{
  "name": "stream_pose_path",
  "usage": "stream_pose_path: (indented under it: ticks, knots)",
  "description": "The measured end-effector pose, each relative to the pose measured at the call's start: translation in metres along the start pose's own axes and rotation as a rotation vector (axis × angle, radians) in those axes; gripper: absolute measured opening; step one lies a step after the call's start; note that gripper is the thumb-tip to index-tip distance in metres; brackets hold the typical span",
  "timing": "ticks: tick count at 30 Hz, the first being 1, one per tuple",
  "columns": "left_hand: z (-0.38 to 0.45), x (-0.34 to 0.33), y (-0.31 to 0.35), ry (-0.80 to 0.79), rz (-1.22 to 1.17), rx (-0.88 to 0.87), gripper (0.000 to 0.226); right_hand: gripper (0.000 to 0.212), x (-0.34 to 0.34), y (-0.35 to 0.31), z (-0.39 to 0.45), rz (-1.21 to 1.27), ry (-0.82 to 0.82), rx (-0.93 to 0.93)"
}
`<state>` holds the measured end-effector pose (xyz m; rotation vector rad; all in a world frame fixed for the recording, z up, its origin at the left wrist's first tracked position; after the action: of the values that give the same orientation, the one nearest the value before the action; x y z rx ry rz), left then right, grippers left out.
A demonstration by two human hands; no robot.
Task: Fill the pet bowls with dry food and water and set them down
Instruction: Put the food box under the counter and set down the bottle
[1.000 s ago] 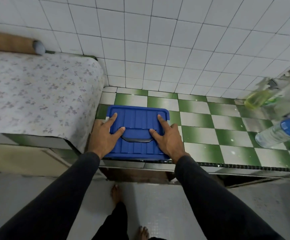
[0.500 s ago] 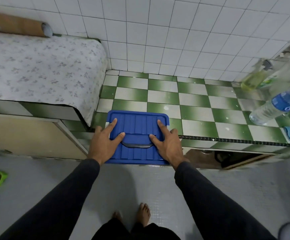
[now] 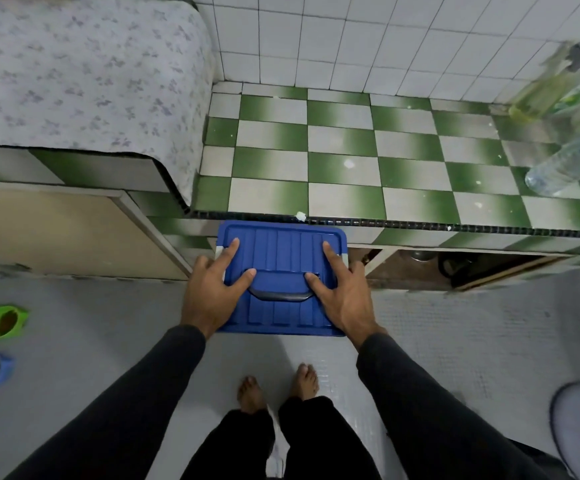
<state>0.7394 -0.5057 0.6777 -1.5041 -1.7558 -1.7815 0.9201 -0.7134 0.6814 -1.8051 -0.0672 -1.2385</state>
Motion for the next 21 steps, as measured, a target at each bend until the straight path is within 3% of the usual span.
stream_pose_path:
  ticks: [8, 21]
  knots:
    - [0.001, -0.047, -0.042, 0.037, 0.053, -0.012, 0.075, 0.074, -0.052, 0.045, -0.01, 0.019, 0.005, 0.049]
    - [0.056, -0.194, -0.142, -0.046, 0.069, 0.05, 0.074, 0.074, -0.186, 0.172, 0.02, 0.022, -0.016, 0.031]
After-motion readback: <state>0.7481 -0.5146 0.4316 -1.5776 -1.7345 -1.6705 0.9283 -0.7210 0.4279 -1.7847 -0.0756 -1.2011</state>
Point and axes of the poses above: each hand's wrist, its own z-axis towards the middle knuckle, its own x-axis out of the back of the hand, y = z × x, the point moved 5 cm from there along z, towards the middle knuckle, and after that the axes turned 14 degrees about x, right-handed, at the moved point
